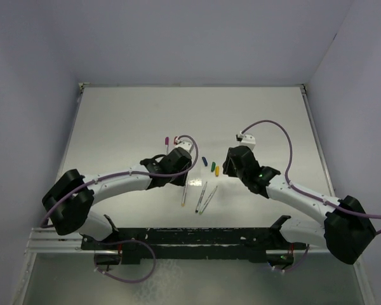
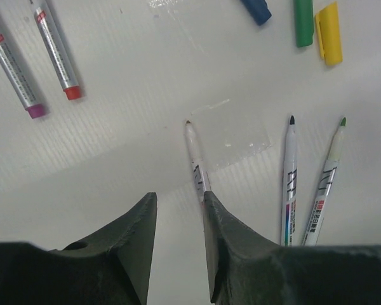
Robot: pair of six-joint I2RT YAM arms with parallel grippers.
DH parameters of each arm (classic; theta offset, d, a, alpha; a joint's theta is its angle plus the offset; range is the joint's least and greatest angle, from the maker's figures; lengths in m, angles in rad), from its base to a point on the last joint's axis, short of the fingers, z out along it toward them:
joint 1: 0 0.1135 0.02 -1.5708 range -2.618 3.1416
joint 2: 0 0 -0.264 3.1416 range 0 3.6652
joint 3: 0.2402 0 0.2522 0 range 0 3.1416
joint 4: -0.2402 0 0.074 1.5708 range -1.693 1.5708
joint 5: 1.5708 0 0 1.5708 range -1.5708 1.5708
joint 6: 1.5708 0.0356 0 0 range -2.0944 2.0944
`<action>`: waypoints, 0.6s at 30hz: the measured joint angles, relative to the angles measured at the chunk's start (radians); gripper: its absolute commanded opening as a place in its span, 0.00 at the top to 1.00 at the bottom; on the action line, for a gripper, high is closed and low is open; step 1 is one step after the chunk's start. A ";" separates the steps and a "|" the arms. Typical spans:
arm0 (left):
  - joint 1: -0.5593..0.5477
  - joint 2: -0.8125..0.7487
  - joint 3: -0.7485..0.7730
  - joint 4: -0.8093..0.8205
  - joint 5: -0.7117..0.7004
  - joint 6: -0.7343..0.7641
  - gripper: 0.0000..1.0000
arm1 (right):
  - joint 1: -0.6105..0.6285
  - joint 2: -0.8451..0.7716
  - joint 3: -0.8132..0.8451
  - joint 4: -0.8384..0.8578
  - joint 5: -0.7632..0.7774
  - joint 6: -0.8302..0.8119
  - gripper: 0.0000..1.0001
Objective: Insert the pens into the pen caps
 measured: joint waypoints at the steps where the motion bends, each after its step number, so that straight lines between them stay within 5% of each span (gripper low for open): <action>1: -0.005 0.004 0.002 -0.010 0.006 0.000 0.61 | -0.002 0.000 0.000 0.000 0.000 0.000 0.66; 18: -0.044 0.113 0.079 -0.090 0.075 0.003 0.60 | -0.008 -0.001 0.000 0.013 -0.025 0.008 0.66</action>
